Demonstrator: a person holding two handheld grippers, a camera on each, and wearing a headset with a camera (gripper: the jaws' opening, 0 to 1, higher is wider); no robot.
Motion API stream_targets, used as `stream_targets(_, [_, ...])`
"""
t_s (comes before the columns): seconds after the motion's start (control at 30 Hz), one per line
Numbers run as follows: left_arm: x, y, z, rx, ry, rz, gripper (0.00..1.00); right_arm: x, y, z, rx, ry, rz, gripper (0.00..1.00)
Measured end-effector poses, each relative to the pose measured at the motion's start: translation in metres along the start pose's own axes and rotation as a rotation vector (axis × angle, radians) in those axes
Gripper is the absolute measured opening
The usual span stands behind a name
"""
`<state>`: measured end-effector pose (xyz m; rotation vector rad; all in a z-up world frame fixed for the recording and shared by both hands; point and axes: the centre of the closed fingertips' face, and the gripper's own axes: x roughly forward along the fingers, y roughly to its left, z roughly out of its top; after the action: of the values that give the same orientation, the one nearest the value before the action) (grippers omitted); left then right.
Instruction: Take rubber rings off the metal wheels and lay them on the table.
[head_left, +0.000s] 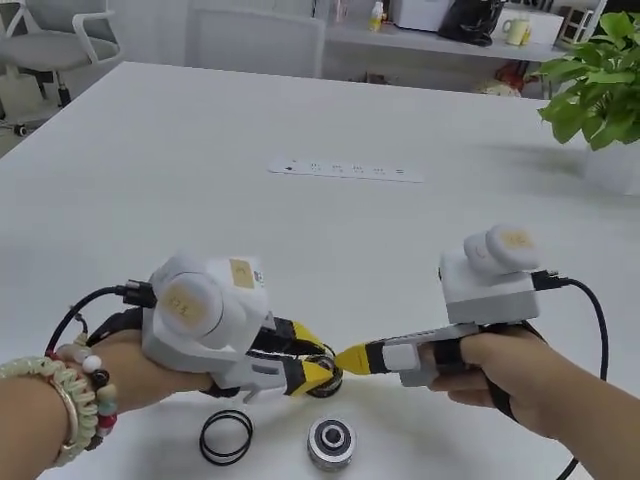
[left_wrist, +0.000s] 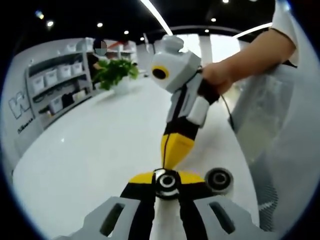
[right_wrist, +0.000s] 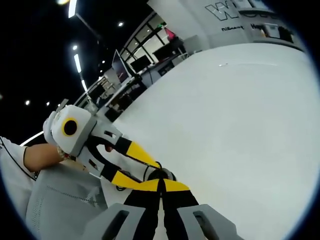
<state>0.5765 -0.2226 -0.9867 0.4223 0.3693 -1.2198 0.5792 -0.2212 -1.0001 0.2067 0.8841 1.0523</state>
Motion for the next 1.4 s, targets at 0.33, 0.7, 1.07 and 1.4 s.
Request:
stream_targets(0.33, [-0.01, -0.004, 0.023, 0.053, 0.004, -0.045, 0.4, -0.009, -0.006, 0.009, 0.011, -0.037, -0.022, 0.0])
stream_targets(0.7, [-0.038, -0.013, 0.045, 0.093, 0.008, -0.088, 0.54, -0.019, -0.004, 0.026, -0.03, -0.084, -0.048, 0.0])
stream_targets(1.07, [-0.078, -0.002, 0.052, 0.059, 0.002, -0.02, 0.66, -0.026, 0.015, 0.045, -0.077, -0.137, -0.026, 0.0])
stream_targets(1.4, [-0.126, 0.006, 0.051, 0.031, -0.032, 0.093, 0.71, -0.029, 0.044, 0.064, -0.122, -0.186, 0.036, 0.0])
